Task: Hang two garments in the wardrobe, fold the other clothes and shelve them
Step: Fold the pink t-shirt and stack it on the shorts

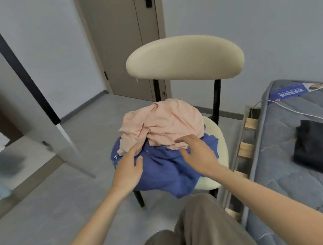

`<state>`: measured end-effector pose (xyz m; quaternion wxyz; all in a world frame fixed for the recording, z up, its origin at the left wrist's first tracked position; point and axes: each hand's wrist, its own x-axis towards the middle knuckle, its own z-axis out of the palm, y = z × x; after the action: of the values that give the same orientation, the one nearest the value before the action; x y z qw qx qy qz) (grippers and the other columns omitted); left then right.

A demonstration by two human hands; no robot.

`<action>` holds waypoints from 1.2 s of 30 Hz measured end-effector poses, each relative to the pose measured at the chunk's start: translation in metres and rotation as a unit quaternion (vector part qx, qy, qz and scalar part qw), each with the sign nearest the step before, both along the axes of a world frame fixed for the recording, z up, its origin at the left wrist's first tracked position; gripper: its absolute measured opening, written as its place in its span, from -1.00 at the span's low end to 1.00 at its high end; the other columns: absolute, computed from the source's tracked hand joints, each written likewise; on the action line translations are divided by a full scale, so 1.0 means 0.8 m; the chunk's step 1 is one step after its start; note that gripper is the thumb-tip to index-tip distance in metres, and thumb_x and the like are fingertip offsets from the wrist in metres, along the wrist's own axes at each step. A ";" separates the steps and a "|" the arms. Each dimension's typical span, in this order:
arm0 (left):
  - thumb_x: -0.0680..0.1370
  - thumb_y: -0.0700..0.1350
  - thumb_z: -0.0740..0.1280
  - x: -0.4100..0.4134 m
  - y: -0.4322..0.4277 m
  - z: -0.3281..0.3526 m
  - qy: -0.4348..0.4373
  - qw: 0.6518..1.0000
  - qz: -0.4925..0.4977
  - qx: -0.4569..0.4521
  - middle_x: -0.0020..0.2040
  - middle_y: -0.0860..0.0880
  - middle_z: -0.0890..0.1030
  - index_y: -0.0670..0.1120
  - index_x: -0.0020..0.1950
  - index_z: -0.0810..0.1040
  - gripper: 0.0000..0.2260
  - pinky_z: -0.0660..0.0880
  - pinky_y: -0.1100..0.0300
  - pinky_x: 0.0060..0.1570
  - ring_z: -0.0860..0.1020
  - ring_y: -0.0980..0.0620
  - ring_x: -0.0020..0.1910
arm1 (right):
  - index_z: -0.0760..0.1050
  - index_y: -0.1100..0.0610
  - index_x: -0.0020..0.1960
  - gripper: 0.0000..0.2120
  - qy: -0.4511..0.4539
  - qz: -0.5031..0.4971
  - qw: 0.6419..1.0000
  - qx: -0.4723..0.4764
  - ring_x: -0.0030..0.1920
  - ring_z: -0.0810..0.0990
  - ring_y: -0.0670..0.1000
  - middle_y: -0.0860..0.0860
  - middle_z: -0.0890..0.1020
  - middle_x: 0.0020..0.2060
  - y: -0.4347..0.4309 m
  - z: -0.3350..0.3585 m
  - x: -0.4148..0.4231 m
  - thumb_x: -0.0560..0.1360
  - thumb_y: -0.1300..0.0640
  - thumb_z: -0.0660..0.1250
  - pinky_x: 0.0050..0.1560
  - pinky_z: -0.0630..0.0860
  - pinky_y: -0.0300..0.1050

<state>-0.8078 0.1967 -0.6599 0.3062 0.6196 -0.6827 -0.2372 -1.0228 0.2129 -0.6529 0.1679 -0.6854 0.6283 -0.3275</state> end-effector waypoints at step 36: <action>0.54 0.01 0.31 -0.061 -0.013 0.071 0.020 0.996 -0.037 -0.083 0.56 0.02 0.00 0.26 0.51 -0.12 -0.27 0.09 -0.09 0.45 -0.04 -0.03 0.53 | 0.34 -0.16 -0.05 -0.81 -0.148 0.009 0.939 -0.311 -0.20 0.55 -0.21 -0.28 0.56 -0.19 -0.002 0.161 -0.009 0.63 0.14 0.16 -0.18 0.38 -0.45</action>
<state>-0.8569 0.1866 -0.6033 0.3613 0.5616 -0.7162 -0.2029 -1.0300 0.2113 -0.5244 0.0405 -0.6527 0.4575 -0.6026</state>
